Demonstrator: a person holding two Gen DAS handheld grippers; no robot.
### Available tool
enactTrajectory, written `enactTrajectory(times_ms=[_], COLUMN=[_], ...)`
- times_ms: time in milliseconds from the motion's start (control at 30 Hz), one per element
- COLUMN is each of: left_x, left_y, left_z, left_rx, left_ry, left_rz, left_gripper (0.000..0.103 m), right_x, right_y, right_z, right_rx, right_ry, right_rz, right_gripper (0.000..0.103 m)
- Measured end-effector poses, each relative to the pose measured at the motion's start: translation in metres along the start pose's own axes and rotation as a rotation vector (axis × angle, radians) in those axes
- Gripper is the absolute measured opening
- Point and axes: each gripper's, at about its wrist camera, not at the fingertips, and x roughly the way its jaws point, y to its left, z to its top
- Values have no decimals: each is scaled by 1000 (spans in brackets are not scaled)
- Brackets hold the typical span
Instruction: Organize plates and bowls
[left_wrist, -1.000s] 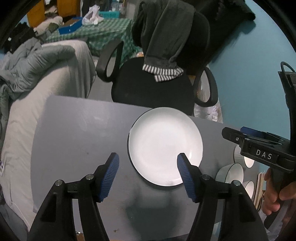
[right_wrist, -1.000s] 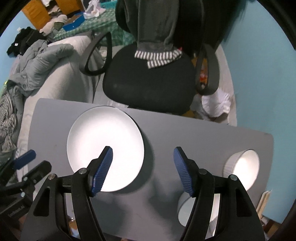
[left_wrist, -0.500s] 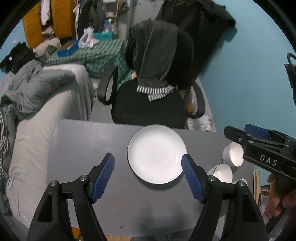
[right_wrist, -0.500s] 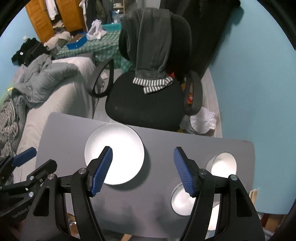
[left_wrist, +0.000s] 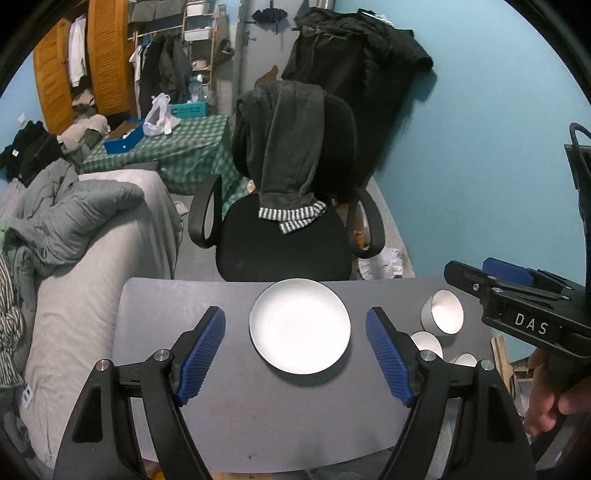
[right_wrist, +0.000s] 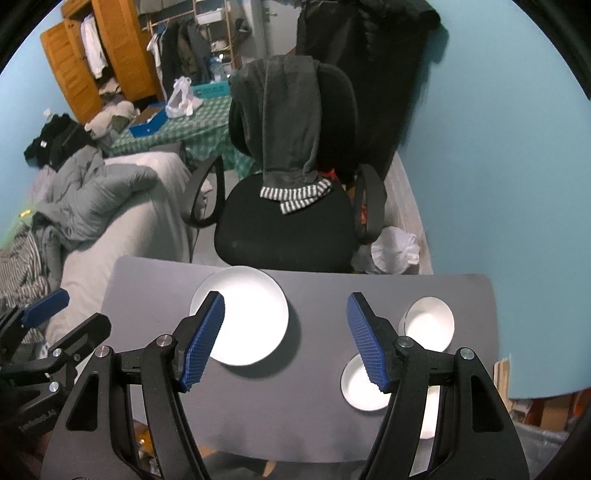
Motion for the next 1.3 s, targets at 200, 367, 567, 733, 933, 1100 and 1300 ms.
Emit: enactTrajectory(times_ms=[200, 367, 567, 733, 933, 1100, 1300], left_x=[-10, -13, -14, -13, -9, -7, -2], left_y=[-9, -19, -37, -55, -81, -104, -132], left_z=[2, 3, 4, 5, 5, 5, 1], left_rx=[28, 73, 121, 163, 224, 269, 325], left_ry=[-9, -8, 1, 13, 33, 41, 58], left_rz=[-37, -67, -111, -142, -186, -219, -259], left_gripper=[80, 80, 80, 80, 80, 80, 80], right_x=[-18, -31, -44, -53, -62, -69, -75], right_y=[-9, -20, -40, -55, -78, -97, -122], right_z=[-8, -13, -24, -34, -49, -63, -81], right_rx=[58, 101, 167, 221, 291, 341, 411], right_ry=[-26, -48, -58, -59, -54, -52, -33], right_rz=[-5, -37, -65, -91, -127, -160, -198], right_gripper=[68, 68, 68, 68, 68, 68, 68])
